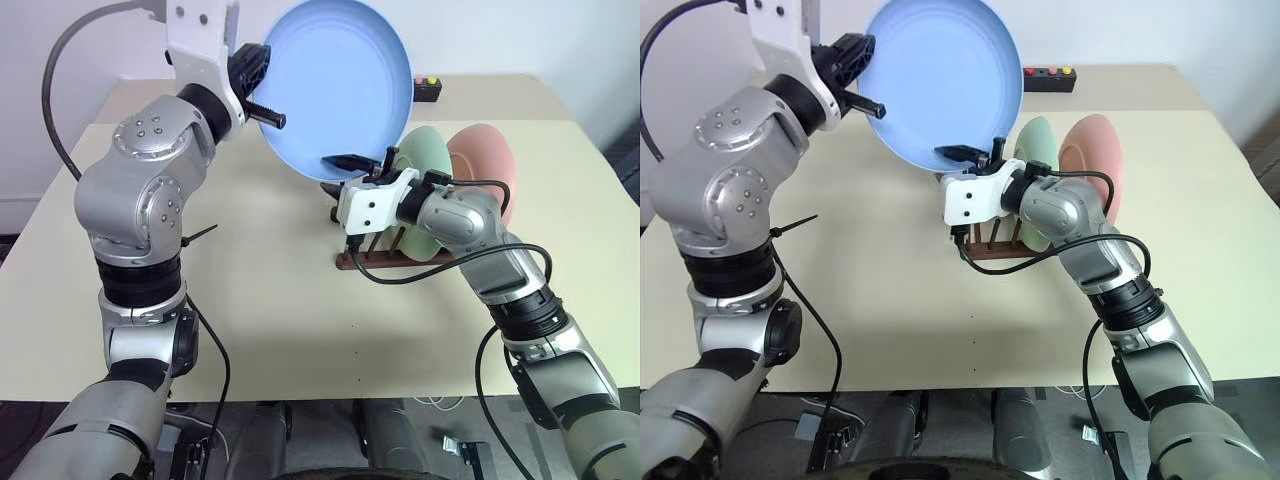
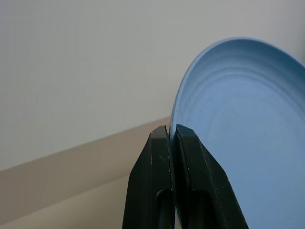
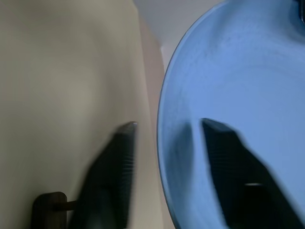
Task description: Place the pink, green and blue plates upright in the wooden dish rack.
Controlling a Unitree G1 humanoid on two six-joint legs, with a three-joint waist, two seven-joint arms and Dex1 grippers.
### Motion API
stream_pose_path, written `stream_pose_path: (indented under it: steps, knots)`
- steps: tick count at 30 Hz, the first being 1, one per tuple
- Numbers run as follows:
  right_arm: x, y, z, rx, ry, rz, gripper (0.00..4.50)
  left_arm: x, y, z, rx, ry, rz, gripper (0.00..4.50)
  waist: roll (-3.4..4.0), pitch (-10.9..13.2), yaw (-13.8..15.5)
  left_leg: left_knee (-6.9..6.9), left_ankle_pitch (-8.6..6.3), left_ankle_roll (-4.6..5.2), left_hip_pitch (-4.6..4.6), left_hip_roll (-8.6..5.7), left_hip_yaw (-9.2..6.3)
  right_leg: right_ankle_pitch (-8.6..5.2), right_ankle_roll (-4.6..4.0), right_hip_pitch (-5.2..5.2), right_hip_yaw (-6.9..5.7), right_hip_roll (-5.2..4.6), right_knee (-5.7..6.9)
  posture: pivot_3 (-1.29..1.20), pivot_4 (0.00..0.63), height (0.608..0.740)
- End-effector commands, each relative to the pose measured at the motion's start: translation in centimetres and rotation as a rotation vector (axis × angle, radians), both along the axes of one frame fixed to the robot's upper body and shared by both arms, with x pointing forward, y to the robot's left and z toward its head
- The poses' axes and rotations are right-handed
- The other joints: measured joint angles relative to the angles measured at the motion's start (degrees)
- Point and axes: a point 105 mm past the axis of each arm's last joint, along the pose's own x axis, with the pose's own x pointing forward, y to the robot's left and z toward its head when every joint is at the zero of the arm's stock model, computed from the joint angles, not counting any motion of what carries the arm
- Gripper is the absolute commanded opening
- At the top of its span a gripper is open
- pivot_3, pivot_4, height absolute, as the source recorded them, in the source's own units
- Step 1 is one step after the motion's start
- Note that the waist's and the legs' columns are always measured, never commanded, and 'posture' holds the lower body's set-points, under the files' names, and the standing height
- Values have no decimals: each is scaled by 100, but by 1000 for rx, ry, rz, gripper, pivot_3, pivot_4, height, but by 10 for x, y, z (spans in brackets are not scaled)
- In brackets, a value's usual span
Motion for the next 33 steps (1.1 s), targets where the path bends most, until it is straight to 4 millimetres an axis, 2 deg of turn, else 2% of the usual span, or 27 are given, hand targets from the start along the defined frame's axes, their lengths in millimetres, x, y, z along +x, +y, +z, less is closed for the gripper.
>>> stream_pose_path:
  steps: [1,6,9,12,13,16,18,20,22,25,29,30,33]
  knots:
    - [-4,5,13,10,-67,20,79,-12,-4,18,1,-74,-18,0,0,0,-3,0,0,0,0,0,0,0,0,0,0,0,0,0,150,740]
    - [-4,5,13,9,-77,20,79,-11,-3,16,-12,-68,-32,0,0,0,7,0,0,0,0,0,0,0,0,1,0,0,0,0,150,740]
    - [-5,4,11,-4,-91,16,0,-11,-1,17,-57,-58,-43,1007,0,0,7,1,0,-1,0,0,0,0,0,1,0,0,0,0,150,740]
    - [-5,4,11,-16,-110,12,0,-13,2,21,-107,-63,-73,2410,0,1,5,0,1,-1,0,0,0,0,0,1,0,0,0,0,150,740]
    - [-5,4,11,-16,-115,13,0,-15,5,24,-146,-73,-87,3012,0,0,1,0,1,-1,0,0,0,0,0,0,0,0,0,0,150,740]
    - [-6,6,12,-15,-126,22,0,-18,17,36,-246,-113,-99,4419,0,1,-8,-1,1,-1,0,0,0,0,0,0,0,0,0,0,150,740]
    - [-7,7,12,-16,-129,29,0,-27,31,50,-313,-203,-107,4419,0,0,-9,-1,1,-2,0,0,0,0,0,0,0,0,0,0,150,740]
    - [-8,8,12,-18,-131,35,0,-30,57,58,-380,-268,-38,4419,0,0,-13,-1,2,-3,0,0,0,0,0,0,0,-1,0,0,150,740]
    - [-9,8,13,-14,-134,41,0,-27,81,59,-419,-286,36,4419,0,0,-14,-1,2,-4,1,0,0,0,0,0,0,0,0,0,150,740]
    - [-11,9,16,-2,-139,54,0,-25,106,53,-421,-285,103,4419,0,0,-8,1,2,-4,1,0,0,1,-1,0,0,0,0,0,150,740]
    - [-16,14,23,52,-124,96,0,-16,128,6,-181,-178,182,4419,3,-2,-79,-5,2,-4,5,0,1,1,-1,1,1,-1,0,0,150,740]
    - [-18,15,28,101,-102,113,0,-16,136,-11,-127,-137,198,4419,3,-2,-94,-6,2,-4,5,0,0,1,-1,0,1,0,4,0,150,740]
    - [-25,19,43,238,-31,168,0,-19,148,-41,-45,-67,199,4419,0,1,-127,-5,2,-4,4,0,-1,2,-3,-2,1,0,7,0,150,740]
